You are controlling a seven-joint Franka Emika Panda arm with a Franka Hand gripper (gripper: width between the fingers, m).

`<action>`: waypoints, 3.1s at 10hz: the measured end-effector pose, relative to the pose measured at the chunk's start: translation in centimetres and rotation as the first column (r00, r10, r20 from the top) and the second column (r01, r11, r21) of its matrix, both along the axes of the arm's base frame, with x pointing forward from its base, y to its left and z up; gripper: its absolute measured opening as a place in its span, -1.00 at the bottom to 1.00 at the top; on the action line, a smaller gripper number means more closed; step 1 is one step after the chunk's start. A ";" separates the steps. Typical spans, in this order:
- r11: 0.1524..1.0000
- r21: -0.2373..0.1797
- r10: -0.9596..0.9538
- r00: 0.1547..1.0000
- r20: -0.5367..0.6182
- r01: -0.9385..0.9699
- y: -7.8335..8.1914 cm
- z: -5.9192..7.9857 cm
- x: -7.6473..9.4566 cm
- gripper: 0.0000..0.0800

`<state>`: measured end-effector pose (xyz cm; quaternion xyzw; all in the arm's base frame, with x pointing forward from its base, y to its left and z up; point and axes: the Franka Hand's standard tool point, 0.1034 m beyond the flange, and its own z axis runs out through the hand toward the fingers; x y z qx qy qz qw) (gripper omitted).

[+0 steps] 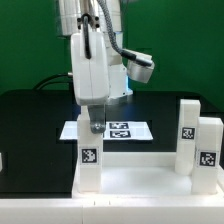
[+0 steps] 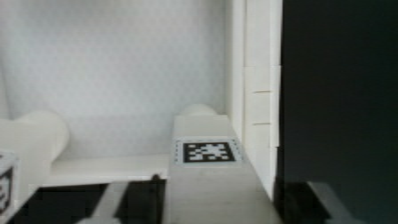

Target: Assemble desk

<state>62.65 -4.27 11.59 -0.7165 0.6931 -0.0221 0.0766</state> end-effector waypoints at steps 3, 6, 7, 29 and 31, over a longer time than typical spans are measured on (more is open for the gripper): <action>0.876 -0.069 0.479 0.878 0.012 -0.477 0.4 -0.4 -0.3 0.51; 0.746 -0.107 0.661 0.751 -0.005 -0.657 0.3 -0.5 -0.4 0.62; 0.706 -0.116 0.703 0.711 -0.009 -0.699 0.3 -0.5 -0.4 0.62; 0.943 -0.027 0.332 0.943 0.005 -0.332 -0.7 -0.3 0.4 0.51; 0.803 -0.066 0.594 0.804 0.008 -0.592 -0.7 -0.5 0.3 0.60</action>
Offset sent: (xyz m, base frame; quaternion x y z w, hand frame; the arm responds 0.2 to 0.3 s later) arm -0.0150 0.0182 -0.0030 -0.0413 -0.0293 -0.3842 0.9219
